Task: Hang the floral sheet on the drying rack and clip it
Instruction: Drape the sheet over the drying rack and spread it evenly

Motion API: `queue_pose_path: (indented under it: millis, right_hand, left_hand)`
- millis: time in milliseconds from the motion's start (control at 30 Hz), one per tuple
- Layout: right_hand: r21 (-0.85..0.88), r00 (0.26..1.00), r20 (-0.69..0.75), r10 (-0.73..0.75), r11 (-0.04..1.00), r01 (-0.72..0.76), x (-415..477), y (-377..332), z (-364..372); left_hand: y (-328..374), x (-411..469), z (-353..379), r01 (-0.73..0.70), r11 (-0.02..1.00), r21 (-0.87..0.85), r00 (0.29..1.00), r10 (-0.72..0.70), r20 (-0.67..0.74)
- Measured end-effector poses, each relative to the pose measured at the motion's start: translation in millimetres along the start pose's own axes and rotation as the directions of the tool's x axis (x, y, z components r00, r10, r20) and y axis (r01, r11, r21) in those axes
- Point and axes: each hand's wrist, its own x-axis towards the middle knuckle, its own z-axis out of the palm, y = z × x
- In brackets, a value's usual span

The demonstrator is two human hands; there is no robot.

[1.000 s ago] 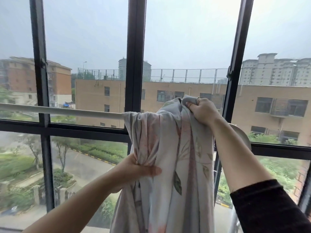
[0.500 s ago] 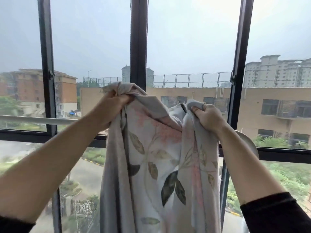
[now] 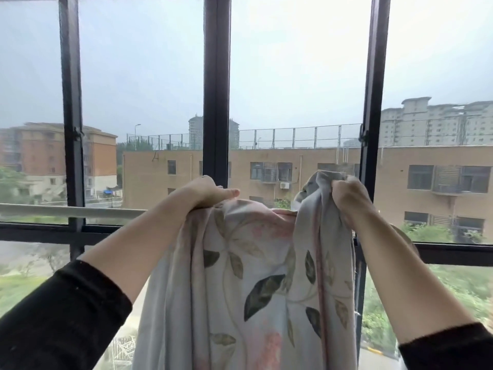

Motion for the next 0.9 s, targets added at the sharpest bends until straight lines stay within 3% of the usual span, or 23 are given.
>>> queue_pose_path:
  millis: [133, 200, 300, 367, 433, 500, 567, 633, 767, 833, 900]
  right_hand:
    - [0.034, 0.969, -0.248, -0.004, 0.999, 0.013, 4.8, 2.3, 5.8]
    - [0.004, 0.986, -0.165, -0.019, 1.0, 0.02, 9.3, 1.9, 10.5]
    - [-0.306, 0.999, 0.036, -0.027, 0.951, 0.036, 5.2, 4.5, 15.4]
    - [-0.428, 0.975, 0.005, -0.22, 0.881, 0.201, -2.6, 9.3, 16.5]
    - [-0.416, 0.866, 0.026, -0.499, 0.783, 0.463, -12.1, 14.0, 14.2]
    - [-0.361, 0.77, 0.246, -0.588, 0.682, 0.636, -20.3, 16.9, 9.0]
    - [-0.386, 0.742, 0.433, -0.512, 0.638, 0.666, -29.0, 15.3, 6.0]
    - [-0.506, 0.742, 0.518, -0.426, 0.547, 0.667, -35.3, 9.9, 5.6]
    - [-0.664, 0.793, 0.534, -0.292, 0.436, 0.608, -45.8, -4.7, 23.8]
    - [-0.713, 0.811, 0.51, -0.285, 0.386, 0.585, -47.4, -5.4, 37.7]
    - [-0.737, 0.836, 0.422, -0.352, 0.404, 0.542, -48.3, -1.1, 47.2]
  left_hand:
    - [-9.1, -5.3, -3.2, -0.009, 0.999, -0.053, 0.999, 0.011, 0.037]
    - [-13.6, -7.1, -6.8, -0.02, 0.998, -0.062, 0.998, 0.023, 0.058]
    - [-15.4, -9.3, -5.5, -0.072, 0.996, -0.058, 0.997, 0.074, 0.032]
    - [-11.3, -12.6, -0.3, -0.136, 0.99, -0.045, 0.99, 0.134, -0.044]
    - [-7.3, -13.5, 5.8, -0.176, 0.983, -0.047, 0.981, 0.171, -0.093]
    - [-6.5, -10.3, 8.6, -0.175, 0.984, -0.034, 0.981, 0.171, -0.094]
    - [-6.5, -6.7, 7.4, -0.167, 0.986, 0.014, 0.983, 0.168, -0.073]
    - [-5.5, -5.8, 5.0, -0.155, 0.987, 0.033, 0.985, 0.157, -0.071]
    - [-8.8, -2.9, 7.5, -0.182, 0.983, 0.034, 0.979, 0.184, -0.088]
    - [-12.6, 0.5, 9.6, -0.201, 0.979, 0.024, 0.97, 0.202, -0.138]
    - [-15.9, -1.0, 10.6, -0.212, 0.976, -0.041, 0.947, 0.195, -0.255]
